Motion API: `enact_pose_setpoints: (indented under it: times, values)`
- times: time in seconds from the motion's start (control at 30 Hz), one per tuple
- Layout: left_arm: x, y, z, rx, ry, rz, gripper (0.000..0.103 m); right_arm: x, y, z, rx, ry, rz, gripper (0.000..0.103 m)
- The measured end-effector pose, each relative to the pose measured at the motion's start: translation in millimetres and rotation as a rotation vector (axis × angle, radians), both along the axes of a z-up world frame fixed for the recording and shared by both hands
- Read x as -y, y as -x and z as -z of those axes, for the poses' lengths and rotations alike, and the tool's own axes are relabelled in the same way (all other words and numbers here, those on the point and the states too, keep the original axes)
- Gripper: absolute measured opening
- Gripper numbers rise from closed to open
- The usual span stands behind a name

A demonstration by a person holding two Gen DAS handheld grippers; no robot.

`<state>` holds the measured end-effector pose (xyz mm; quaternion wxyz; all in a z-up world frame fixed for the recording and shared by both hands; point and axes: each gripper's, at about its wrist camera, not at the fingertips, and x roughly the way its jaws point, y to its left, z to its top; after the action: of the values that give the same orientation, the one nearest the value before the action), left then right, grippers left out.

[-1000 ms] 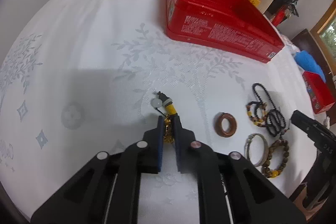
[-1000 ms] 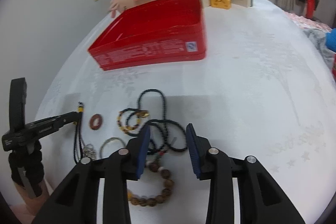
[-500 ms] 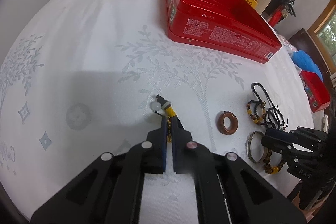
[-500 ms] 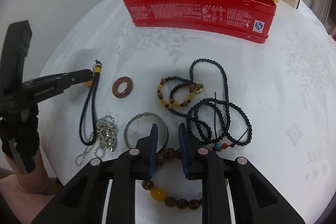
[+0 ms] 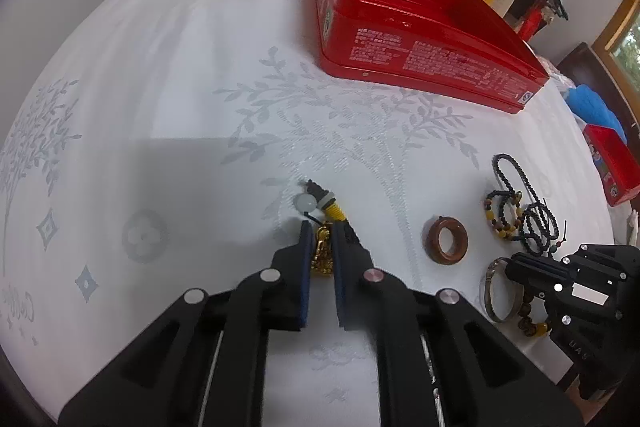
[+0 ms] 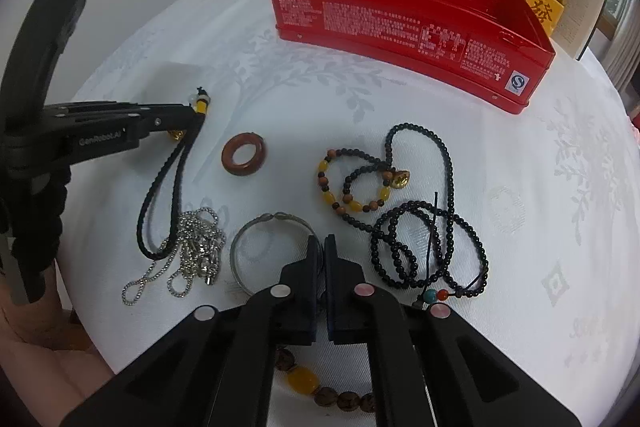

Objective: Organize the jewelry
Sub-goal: 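Close the right tool on a silver ring while the left tool holds the pendant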

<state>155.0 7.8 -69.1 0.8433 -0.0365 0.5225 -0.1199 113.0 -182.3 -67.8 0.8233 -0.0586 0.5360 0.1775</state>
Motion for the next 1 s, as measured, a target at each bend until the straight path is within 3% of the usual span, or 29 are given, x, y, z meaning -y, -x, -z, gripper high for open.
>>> enact_pose_setpoints:
  times: [0.37, 0.7, 1.0]
  values:
    - [-9.2, 8.0, -15.8, 0.052, 0.094, -0.001, 0.006, 42.4, 3.4, -33.5, 0.052, -0.163, 0.09, 0.003]
    - [-14.4, 18.2, -68.2, 0.172, 0.131, -0.003, 0.006, 67.0, -1.3, -64.1, 0.126, -0.206, 0.148, 0.003]
    - [1.4, 3.2, -113.9, 0.26, 0.12, 0.03, 0.006, 82.3, -30.5, -92.1, 0.178, -0.197, 0.193, 0.003]
